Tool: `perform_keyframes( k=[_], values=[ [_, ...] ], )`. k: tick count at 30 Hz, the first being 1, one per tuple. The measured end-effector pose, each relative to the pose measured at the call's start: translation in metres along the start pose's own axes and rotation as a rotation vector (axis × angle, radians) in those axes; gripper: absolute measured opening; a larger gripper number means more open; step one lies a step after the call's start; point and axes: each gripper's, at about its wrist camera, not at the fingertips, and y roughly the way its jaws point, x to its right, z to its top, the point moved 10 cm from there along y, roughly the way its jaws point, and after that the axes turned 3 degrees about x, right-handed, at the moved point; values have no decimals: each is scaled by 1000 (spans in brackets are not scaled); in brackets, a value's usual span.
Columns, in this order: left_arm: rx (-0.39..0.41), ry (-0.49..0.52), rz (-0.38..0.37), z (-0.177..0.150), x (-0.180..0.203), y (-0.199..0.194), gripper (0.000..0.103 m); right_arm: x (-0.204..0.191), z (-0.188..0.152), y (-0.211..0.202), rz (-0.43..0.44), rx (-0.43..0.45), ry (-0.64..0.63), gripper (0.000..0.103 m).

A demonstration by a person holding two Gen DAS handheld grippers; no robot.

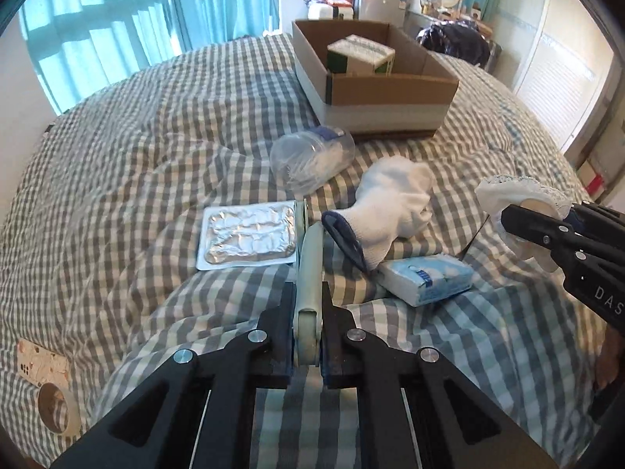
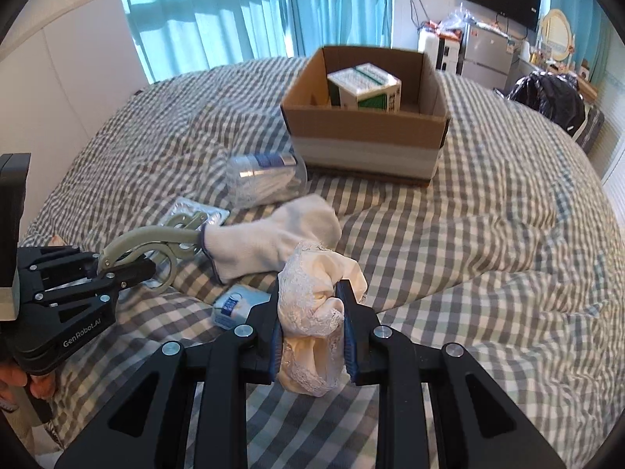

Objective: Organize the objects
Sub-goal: 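Grasp the lace cloth with the right tool while the left tool grasps the pale green clip, then carry the cloth and clip over the box and open both tools to release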

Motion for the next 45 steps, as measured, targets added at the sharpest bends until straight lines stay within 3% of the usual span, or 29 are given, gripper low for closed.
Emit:
perform_keyframes(
  k=[9,22,34,45],
  values=[
    [110,9,7,36,0,-52,9,-2,29,-41,-21,85,-27,24],
    [203,17,-6,121,13,-83,9,3,99,-78,-50,191,-83,24],
    [231,82,-4,213,41,-54,9,39,183,-55,-75,233,-77,24],
    [238,84,-22,282,47,8,9,89,241,9,-69,211,-12,24]
  ],
)
